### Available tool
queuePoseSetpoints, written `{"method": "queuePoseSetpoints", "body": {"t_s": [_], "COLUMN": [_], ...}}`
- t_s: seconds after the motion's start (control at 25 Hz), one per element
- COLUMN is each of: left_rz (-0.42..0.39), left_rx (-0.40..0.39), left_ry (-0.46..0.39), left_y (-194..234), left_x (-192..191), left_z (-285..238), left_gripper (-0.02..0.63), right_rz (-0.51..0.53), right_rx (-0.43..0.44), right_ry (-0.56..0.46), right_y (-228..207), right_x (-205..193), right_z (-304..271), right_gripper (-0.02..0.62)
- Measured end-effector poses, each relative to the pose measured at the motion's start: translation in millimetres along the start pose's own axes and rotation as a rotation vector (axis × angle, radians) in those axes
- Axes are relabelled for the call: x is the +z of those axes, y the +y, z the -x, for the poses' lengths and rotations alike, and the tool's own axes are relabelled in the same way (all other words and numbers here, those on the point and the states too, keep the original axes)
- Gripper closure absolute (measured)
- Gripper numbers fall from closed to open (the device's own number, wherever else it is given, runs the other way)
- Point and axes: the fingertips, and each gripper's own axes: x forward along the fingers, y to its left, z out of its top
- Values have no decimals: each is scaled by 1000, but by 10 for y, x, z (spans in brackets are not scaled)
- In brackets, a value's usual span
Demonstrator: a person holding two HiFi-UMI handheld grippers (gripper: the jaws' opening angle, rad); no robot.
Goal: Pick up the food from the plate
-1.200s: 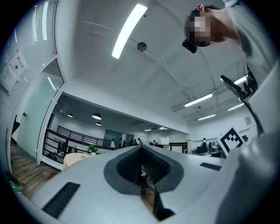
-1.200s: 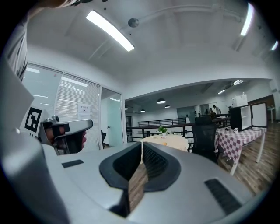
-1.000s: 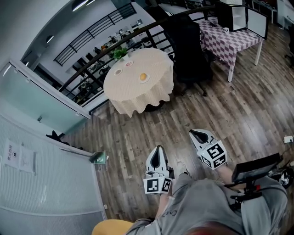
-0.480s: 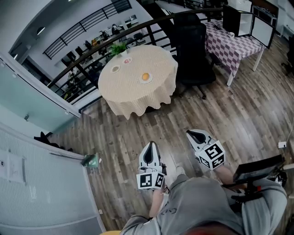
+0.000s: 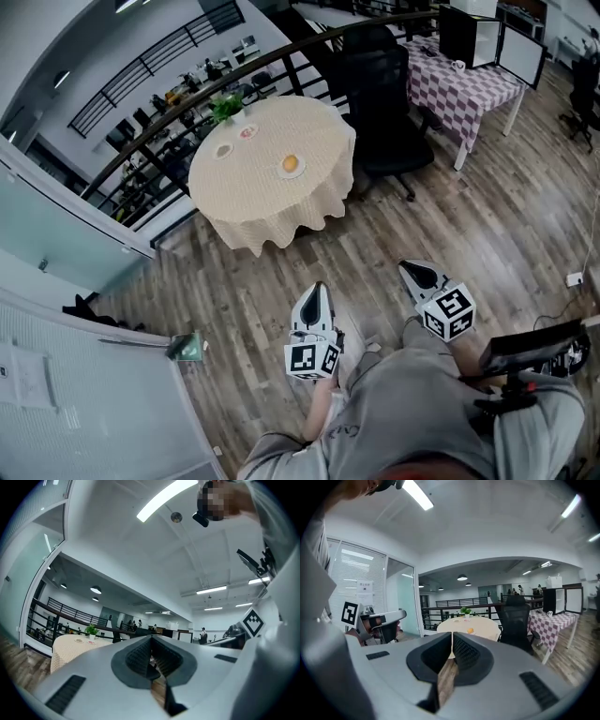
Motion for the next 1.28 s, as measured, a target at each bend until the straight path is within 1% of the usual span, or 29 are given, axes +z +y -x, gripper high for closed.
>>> {"method": "queuePoseSetpoints", "body": {"t_s": [0.16, 0.28, 0.4, 0.56, 0.76, 0.88, 1.0, 1.28], "left_rz": [7, 13, 21, 19, 2, -5, -3, -38], "left_rx": [-30, -21, 31, 118, 224, 263, 284, 273], "left_ry": [4, 8, 25, 45, 26, 17, 14, -7], "left_y": [3, 14, 134, 446, 871, 1101, 1332, 1800], "left_x": [-1, -22, -76, -97, 14, 13, 1, 135], "left_z": [-112, -124, -63, 72, 22, -199, -518, -1502], "left_gripper": [595, 595, 595, 595, 595, 595, 595, 595], "right_rz": [11, 20, 14, 22, 18, 10, 4, 30], "right_rx": [6, 22, 69, 138, 194, 217, 238, 276], "right_ry": [7, 13, 17, -5, -18, -23, -28, -56], "right_y": [16, 18, 80, 226, 204, 85, -54, -481], "right_x": [13, 1, 0, 125, 295, 326, 394, 810], "right_z": [-119, -272, -505, -849, -1399, -1800, -2245, -3252], "right_gripper": [574, 574, 574, 574, 574, 574, 574, 574]}}
